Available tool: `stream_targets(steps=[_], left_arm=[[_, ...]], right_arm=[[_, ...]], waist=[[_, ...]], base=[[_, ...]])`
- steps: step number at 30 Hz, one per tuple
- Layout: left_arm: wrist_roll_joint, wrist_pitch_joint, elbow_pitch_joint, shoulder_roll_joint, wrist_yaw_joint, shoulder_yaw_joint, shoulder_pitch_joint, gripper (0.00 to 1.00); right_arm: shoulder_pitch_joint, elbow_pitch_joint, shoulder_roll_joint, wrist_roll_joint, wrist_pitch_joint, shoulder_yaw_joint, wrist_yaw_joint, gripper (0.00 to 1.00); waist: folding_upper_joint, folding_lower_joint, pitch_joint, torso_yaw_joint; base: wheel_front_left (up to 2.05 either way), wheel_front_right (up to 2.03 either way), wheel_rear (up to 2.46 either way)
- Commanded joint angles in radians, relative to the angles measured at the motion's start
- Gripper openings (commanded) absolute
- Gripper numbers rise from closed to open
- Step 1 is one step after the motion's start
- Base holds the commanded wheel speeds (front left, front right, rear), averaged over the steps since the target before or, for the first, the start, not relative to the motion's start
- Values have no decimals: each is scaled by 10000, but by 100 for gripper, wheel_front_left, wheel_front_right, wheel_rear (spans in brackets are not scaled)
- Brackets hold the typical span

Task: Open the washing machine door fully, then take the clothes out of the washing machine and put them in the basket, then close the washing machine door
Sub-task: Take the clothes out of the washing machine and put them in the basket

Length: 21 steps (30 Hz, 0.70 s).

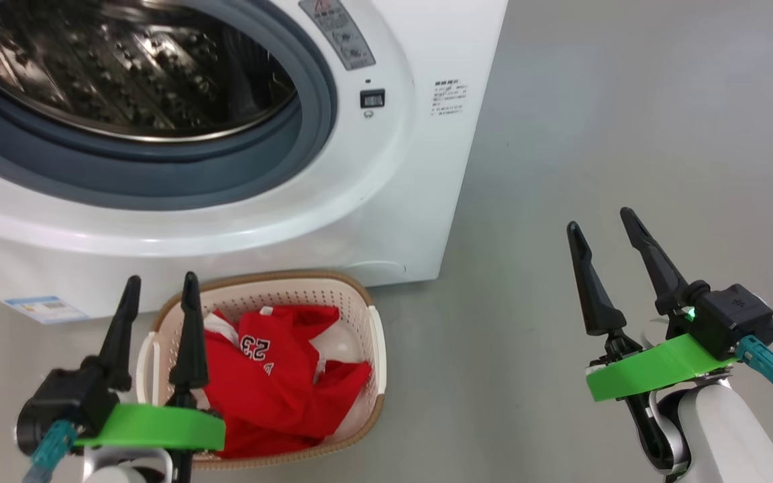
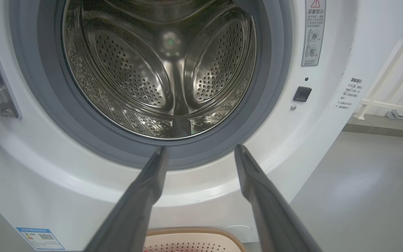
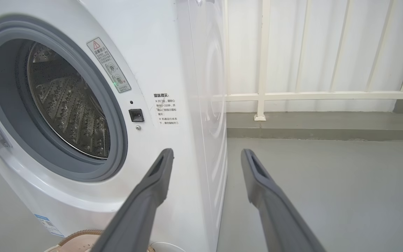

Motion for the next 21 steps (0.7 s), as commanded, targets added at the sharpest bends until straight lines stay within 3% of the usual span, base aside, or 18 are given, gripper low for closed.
stream_targets(steps=[1,10,21], left_arm=[[127,-120,-551,168,108,371,214,100],[412,-120,-2014,167,385,596,1245,100],[451,-120,-2472,166,671,766,2312,100]], right_arm=[[39,-289,19,-224,-63,144,50,100],[358,-538,19,-468,-63,-121,50,100],[932,-692,19,-401,-63,-333,50,100]], waist=[[0,0,-324,-37],[0,0,-723,-187],[0,0,-1322,-442]], base=[[0,0,0],[0,0,0],[0,0,0]])
